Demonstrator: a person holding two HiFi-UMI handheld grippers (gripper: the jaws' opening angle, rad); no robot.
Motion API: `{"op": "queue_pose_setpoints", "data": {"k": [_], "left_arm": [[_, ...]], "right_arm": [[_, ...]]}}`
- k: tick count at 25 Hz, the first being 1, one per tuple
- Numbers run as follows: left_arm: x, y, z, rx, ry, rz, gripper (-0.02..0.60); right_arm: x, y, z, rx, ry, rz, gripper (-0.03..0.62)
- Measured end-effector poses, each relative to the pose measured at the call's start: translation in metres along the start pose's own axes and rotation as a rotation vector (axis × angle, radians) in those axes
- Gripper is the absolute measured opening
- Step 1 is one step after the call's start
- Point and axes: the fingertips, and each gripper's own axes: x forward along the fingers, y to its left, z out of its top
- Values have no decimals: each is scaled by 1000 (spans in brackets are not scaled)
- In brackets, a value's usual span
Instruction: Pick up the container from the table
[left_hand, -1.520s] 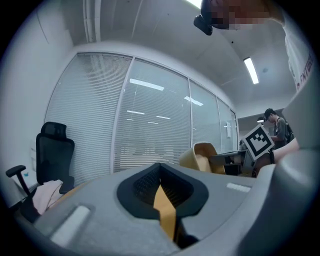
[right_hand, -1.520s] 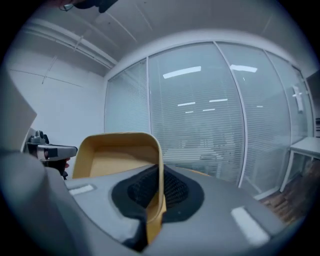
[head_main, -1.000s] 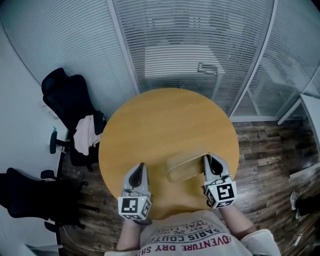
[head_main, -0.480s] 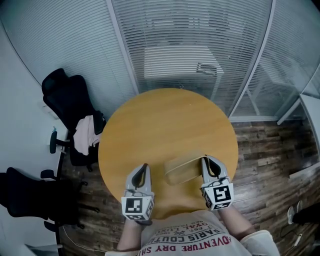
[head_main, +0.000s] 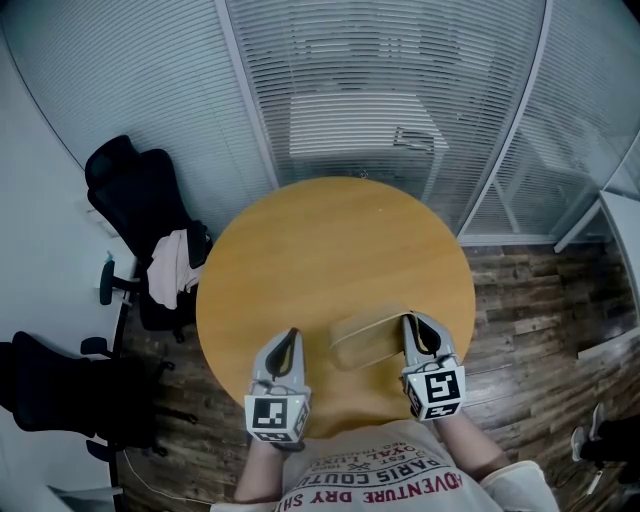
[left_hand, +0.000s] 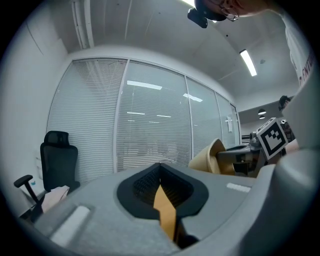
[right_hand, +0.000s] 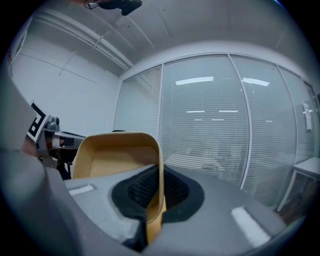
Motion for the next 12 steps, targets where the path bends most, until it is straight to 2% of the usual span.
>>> {"op": "queue_pose_setpoints", "data": {"k": [12], "left_arm": [[-1,-2,-4,15,27,12,6]], "right_arm": [[-1,-4,3,10,3,-17,5]]}}
